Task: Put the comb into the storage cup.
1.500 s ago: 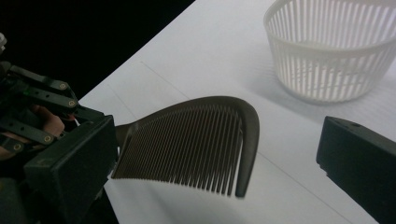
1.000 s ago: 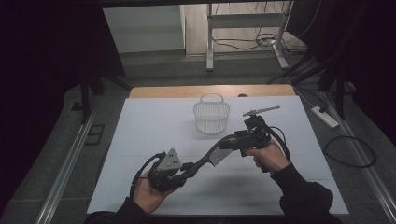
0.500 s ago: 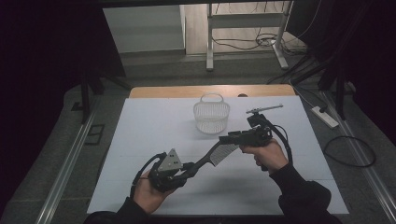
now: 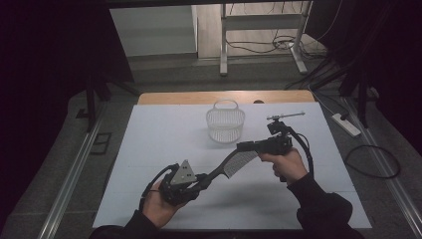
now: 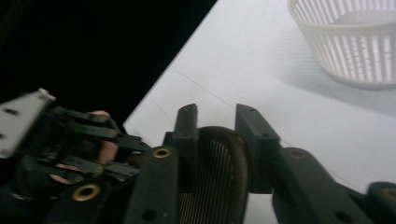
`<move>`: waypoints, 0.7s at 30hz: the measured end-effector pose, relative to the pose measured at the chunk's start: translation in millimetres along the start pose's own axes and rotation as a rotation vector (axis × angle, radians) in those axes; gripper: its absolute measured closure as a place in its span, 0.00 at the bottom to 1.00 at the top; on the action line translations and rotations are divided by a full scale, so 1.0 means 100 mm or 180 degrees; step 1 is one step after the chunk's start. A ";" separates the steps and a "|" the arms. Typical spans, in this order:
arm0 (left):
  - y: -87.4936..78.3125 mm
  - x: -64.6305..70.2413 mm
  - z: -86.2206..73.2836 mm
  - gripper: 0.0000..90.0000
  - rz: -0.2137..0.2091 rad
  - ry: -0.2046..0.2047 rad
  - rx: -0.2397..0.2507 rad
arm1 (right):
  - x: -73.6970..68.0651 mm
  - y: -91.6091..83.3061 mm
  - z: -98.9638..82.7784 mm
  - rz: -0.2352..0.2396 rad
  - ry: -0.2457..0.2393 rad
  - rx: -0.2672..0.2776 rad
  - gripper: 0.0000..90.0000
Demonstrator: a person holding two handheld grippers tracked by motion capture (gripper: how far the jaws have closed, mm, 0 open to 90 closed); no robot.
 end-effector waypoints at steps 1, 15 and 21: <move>0.01 0.00 0.00 0.80 0.0002 0.0004 -0.0004 | 0.01 0.00 0.00 0.0032 0.0050 -0.0012 0.82; 0.13 -0.05 -0.07 0.76 0.0013 -0.0052 -0.0118 | -0.04 -0.02 0.00 0.0449 0.0429 0.0058 0.94; 0.12 -0.08 -0.06 0.57 0.0046 -0.0140 -0.0066 | -0.06 -0.03 0.02 0.0446 0.0408 0.0128 0.94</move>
Point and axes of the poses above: each handheld gripper's, and its own axes: y roughly forward along the jaws, z roughly out of its top, x roughly to its right, the point moved 5 cm from there along y, roughly forward along the jaws, and after that the axes turned 6 degrees about x, right-handed, at the moved point
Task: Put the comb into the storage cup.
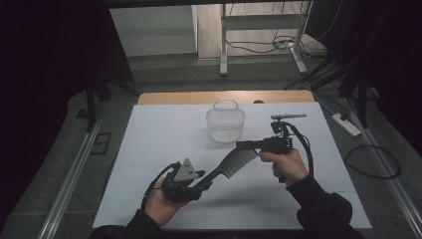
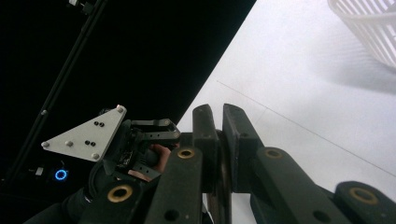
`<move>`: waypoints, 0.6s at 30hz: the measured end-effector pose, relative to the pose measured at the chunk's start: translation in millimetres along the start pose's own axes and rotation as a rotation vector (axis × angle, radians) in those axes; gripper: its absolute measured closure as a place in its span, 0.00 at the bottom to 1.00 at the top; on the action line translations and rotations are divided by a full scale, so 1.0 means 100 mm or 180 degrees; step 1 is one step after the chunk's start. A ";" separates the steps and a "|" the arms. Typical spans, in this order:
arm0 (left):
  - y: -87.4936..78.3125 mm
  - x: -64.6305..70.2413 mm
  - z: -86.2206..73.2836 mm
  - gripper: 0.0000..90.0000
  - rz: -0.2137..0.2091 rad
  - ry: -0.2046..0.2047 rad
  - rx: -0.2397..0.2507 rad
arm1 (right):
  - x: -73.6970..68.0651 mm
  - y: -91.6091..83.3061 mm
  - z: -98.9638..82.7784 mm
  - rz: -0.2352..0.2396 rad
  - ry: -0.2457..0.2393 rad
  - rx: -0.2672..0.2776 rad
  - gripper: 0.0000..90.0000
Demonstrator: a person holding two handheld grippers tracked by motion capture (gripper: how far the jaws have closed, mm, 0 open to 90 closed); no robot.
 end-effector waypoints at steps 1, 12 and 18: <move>0.00 0.00 0.00 0.57 0.0007 -0.0007 0.0001 | 0.00 -0.01 0.00 0.0000 0.0000 0.0015 0.94; -0.05 -0.08 0.01 0.32 -0.0035 -0.0254 0.0070 | -0.01 -0.05 0.04 -0.0047 -0.0046 0.0102 0.94; -0.09 -0.12 0.00 0.11 -0.0044 -0.0430 0.0108 | -0.01 -0.07 0.06 -0.0091 -0.0085 0.0138 0.94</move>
Point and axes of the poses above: each handheld gripper's, and its own axes: y roughly forward along the jaws, z roughly out of its top, x roughly to its right, the point moved 5 cm from there along y, roughly forward along the jaws, and after that the axes turned 6 degrees about x, right-handed, at the moved point
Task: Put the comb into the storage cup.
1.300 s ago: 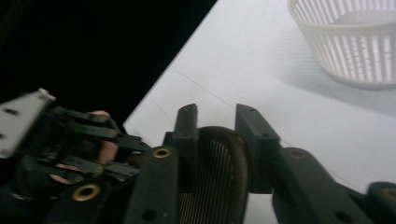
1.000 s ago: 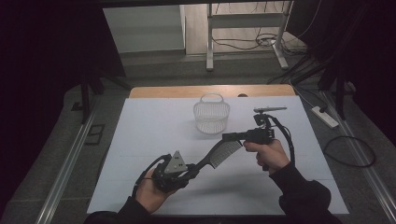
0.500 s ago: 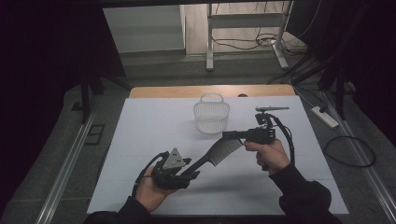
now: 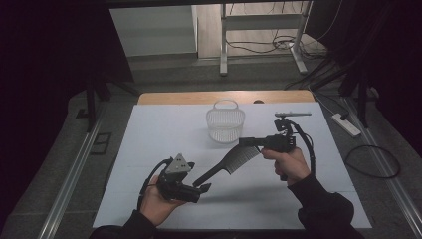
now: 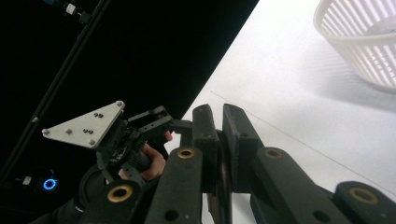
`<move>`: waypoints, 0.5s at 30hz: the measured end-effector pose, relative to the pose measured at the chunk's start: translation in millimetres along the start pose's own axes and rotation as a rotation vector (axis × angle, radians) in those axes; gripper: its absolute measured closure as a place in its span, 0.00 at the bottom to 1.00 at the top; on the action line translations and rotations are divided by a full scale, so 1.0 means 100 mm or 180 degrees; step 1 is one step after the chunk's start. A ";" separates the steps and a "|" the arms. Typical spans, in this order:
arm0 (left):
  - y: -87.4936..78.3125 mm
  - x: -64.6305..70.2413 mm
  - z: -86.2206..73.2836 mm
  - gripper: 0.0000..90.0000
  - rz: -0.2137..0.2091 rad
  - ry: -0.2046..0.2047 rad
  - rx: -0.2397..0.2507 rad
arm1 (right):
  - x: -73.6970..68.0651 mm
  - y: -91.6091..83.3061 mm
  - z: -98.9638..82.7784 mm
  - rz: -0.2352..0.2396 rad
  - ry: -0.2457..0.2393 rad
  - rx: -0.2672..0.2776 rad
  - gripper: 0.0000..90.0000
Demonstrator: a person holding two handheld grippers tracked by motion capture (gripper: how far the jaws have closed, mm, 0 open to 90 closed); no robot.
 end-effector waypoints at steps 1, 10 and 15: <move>-0.01 -0.01 -0.01 0.09 -0.0010 -0.0027 -0.0008 | 0.00 0.00 0.00 -0.0010 -0.0009 0.0004 0.94; -0.12 -0.05 -0.06 0.02 -0.0092 -0.0117 -0.0009 | 0.03 -0.02 0.06 -0.0125 -0.0070 0.0056 0.94; -0.20 -0.12 -0.09 0.00 0.0027 -0.0103 0.0048 | 0.04 -0.04 0.11 -0.0162 -0.0077 0.0097 0.94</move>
Point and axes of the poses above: each handheld gripper's, and its own axes: y roughly forward along the jaws, z roughly out of its top, x roughly to its right, the point moved 5 cm from there along y, roughly forward along the jaws, and after that the axes turned 6 degrees about x, right-handed, at the moved point
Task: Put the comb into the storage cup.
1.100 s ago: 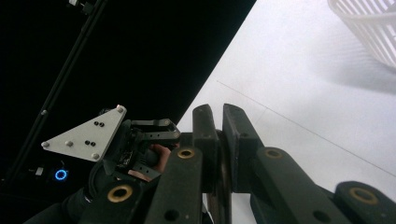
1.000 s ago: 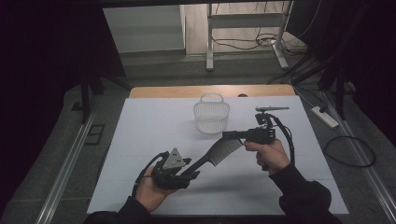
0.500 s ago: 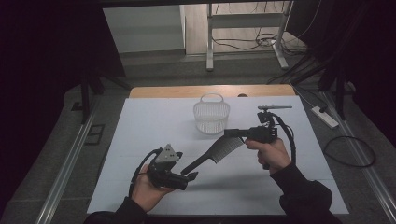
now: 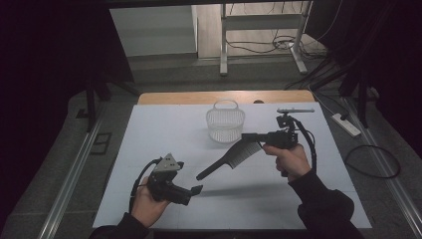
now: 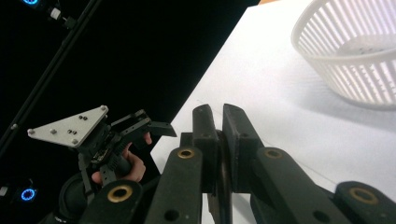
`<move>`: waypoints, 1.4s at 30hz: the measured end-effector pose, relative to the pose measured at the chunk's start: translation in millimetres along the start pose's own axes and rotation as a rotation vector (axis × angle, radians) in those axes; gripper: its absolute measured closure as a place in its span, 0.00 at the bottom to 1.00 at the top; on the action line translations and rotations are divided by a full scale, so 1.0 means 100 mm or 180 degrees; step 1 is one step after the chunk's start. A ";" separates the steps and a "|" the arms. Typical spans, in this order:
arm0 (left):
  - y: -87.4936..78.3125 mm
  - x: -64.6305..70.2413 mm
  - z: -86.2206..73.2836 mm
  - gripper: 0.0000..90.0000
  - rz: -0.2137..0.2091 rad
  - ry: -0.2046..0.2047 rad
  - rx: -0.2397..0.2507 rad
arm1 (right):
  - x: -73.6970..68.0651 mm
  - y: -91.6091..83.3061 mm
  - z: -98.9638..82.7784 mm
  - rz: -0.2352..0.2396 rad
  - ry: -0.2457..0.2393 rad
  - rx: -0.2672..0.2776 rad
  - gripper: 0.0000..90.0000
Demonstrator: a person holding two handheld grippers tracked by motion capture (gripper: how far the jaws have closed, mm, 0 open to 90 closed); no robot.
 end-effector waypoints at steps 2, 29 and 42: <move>-0.05 -0.04 -0.03 0.00 0.0055 0.0018 -0.0003 | 0.01 -0.01 0.04 -0.0025 -0.0011 0.0025 0.94; -0.35 -0.26 -0.35 0.00 0.0146 -0.0267 0.0005 | 0.06 -0.12 0.38 -0.0249 -0.0074 0.0265 0.94; -0.58 -0.34 -0.51 0.00 0.0278 -0.0369 0.0016 | 0.11 -0.12 0.50 -0.0321 -0.0060 0.0359 0.94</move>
Point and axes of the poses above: each handheld gripper's, and its own axes: y roughly forward along the jaws, z roughly out of its top, x roughly to its right, the point moved 5 cm from there along y, roughly forward along the jaws, and after that the axes turned 6 degrees about x, right-handed, at the moved point
